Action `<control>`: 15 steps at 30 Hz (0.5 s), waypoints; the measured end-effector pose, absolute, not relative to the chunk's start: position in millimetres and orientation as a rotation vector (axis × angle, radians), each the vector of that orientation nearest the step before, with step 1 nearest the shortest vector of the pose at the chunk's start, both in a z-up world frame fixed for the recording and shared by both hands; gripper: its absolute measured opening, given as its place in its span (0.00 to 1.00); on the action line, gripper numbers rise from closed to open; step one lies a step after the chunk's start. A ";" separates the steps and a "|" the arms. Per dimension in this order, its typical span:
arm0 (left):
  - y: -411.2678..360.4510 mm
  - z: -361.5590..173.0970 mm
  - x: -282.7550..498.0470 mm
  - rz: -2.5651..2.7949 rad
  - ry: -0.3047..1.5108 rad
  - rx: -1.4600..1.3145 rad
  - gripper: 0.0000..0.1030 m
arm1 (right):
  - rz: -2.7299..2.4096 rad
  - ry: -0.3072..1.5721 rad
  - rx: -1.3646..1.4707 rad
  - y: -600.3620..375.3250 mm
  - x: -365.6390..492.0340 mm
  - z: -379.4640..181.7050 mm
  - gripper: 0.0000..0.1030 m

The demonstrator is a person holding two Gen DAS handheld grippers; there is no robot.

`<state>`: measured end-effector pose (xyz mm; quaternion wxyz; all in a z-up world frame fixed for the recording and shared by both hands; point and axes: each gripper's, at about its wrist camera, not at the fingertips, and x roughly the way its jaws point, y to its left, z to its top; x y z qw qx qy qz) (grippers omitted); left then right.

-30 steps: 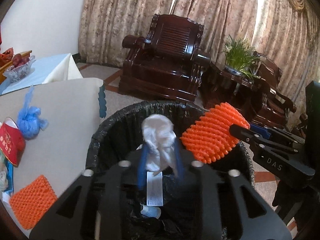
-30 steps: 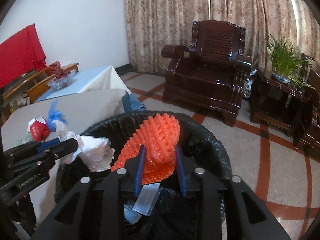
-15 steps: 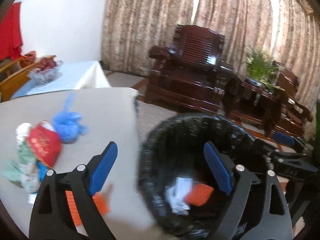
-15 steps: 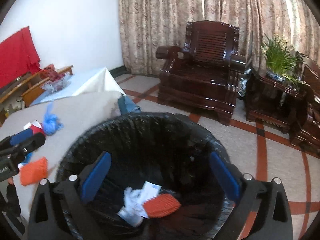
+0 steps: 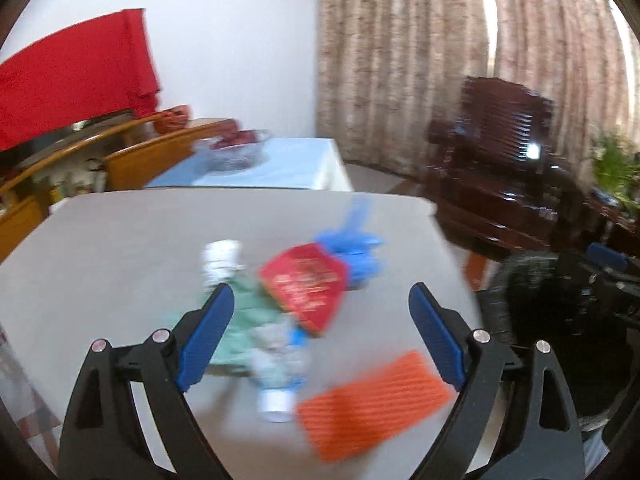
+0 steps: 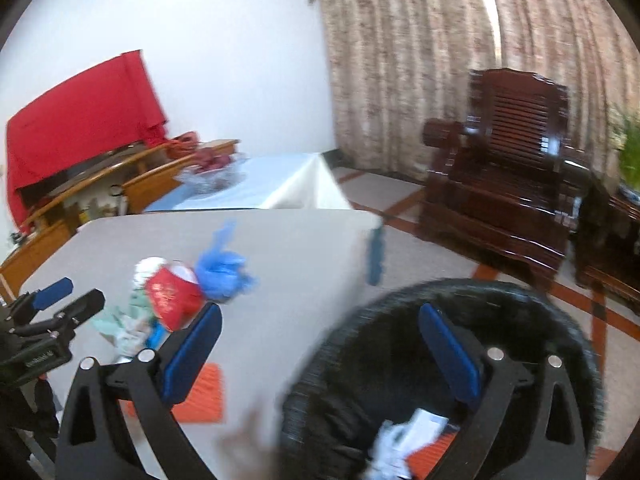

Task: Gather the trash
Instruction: 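Bring both open tools back to the remaining trash on the table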

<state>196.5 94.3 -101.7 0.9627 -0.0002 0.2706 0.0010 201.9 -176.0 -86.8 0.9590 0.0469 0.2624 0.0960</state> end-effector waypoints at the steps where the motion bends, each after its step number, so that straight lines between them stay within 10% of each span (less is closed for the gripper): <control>1: 103.3 -103.9 196.7 0.021 0.554 -0.002 0.84 | 0.210 0.531 0.086 -162.6 206.6 -89.6 0.94; 15: 164.6 -154.8 205.7 0.106 0.671 -0.071 0.80 | 0.271 0.585 0.022 -95.5 228.6 -130.8 0.93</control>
